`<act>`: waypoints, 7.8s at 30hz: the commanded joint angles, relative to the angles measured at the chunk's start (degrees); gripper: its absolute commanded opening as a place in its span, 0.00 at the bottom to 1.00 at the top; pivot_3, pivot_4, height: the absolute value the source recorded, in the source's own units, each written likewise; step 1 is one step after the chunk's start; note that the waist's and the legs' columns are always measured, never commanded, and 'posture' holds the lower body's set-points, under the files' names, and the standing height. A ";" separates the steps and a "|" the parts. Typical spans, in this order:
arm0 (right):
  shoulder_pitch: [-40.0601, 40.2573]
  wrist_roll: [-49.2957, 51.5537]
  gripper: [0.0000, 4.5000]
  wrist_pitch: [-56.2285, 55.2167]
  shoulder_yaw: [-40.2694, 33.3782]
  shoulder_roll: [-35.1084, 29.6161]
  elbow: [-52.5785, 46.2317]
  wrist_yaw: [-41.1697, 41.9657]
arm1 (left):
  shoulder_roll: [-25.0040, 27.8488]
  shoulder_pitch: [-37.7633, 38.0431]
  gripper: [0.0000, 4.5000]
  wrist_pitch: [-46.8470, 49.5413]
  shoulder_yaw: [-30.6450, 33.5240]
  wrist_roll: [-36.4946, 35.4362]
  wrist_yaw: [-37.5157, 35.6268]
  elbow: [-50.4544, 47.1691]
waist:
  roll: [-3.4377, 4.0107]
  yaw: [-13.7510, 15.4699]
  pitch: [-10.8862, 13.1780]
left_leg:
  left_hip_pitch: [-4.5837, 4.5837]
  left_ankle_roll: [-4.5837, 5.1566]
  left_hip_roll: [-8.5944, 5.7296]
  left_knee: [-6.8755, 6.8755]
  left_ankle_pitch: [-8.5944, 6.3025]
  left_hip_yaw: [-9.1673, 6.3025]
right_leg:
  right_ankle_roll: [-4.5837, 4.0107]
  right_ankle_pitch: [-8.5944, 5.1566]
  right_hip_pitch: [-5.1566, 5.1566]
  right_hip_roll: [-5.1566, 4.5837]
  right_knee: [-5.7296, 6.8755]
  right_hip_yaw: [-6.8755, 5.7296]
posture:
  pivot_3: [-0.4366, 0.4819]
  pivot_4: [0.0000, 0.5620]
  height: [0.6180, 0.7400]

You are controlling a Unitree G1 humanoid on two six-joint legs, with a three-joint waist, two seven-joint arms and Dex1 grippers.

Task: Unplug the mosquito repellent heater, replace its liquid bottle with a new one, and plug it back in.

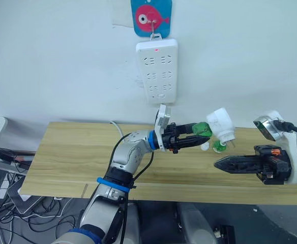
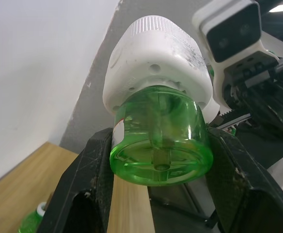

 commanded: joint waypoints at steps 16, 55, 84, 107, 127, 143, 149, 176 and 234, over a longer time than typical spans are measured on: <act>17.95 -82.12 0.94 -61.26 -11.72 13.91 2.82 44.74 | 13.14 -8.46 0.50 48.50 2.86 -16.56 -6.98 5.47 | -0.06 -0.31 -0.05 | 0.06 -0.10 0.00 -0.01 0.05 -0.02 | 0.02 -0.01 0.00 0.03 0.04 -0.03 | 0.34 0.40 1.00; -15.55 -91.34 0.92 -86.26 20.13 30.11 2.84 47.85 | 23.41 -7.61 0.50 49.77 -10.41 -15.43 -20.65 -3.66 | -0.03 -0.12 -0.11 | 0.12 -0.40 0.00 0.00 0.23 -0.12 | -0.02 0.00 0.02 -0.05 0.20 -0.08 | 0.36 0.43 1.00; 2.61 -65.27 0.67 -25.98 2.28 21.01 -5.59 20.02 | 20.74 -2.58 1.00 -15.09 -6.05 12.49 -11.91 -2.75 | -0.05 0.04 -0.12 | 0.11 -0.29 0.03 -0.01 0.17 -0.05 | -0.05 0.01 0.02 -0.14 0.21 0.01 | 0.39 0.44 1.00; -12.87 1.49 0.67 -12.22 11.44 21.20 -0.61 -53.82 | 11.11 -4.70 1.00 -50.64 -13.43 40.13 12.88 5.56 | -0.10 0.01 -0.15 | 0.01 -0.16 -0.01 -0.04 0.12 -0.06 | -0.08 0.06 -0.01 -0.07 0.15 -0.02 | 0.39 0.42 1.00; -16.29 1.49 0.67 -13.10 14.16 24.50 -2.25 -57.76 | 10.51 -6.43 0.11 -49.82 -15.61 46.09 19.75 6.55 | -0.08 0.06 -0.18 | 0.00 -0.16 -0.01 -0.05 0.13 -0.06 | -0.08 0.06 -0.03 -0.07 0.14 -0.02 | 0.39 0.38 1.00; -16.13 1.49 0.67 -11.43 12.01 21.46 0.10 -56.68 | 13.53 -4.21 0.39 -50.19 -12.88 39.42 16.50 6.53 | -0.06 -0.02 -0.42 | 0.01 -0.16 0.01 -0.06 0.14 -0.06 | -0.08 0.06 -0.04 -0.07 0.15 -0.03 | 0.38 0.35 1.00; -16.30 1.49 0.67 -11.97 12.83 22.16 -0.81 -56.88 | 13.87 -6.46 0.78 -55.93 -13.98 43.11 19.70 9.50 | -0.08 0.04 -0.52 | -0.01 -0.15 -0.02 -0.06 0.14 -0.05 | -0.08 0.06 -0.04 -0.10 0.12 -0.03 | 0.38 0.34 1.00; -16.93 1.49 0.75 -15.53 16.39 25.84 -5.76 -59.99 | 11.64 -9.01 0.50 -57.40 -15.76 45.72 21.87 12.65 | -0.05 -0.10 -0.71 | 0.00 -0.15 -0.01 -0.06 0.14 -0.05 | -0.08 0.06 -0.04 -0.08 0.15 -0.03 | 0.36 0.35 1.00; -6.01 -60.99 0.68 -25.32 12.20 52.23 -20.28 -42.16 | 8.37 -1.08 1.00 -18.45 1.17 9.82 7.62 -3.00 | 0.33 -1.60 -3.99 | 0.06 -0.16 0.02 -0.16 0.14 -0.08 | -0.09 0.04 -0.04 0.05 0.12 -0.04 | 0.37 0.29 1.00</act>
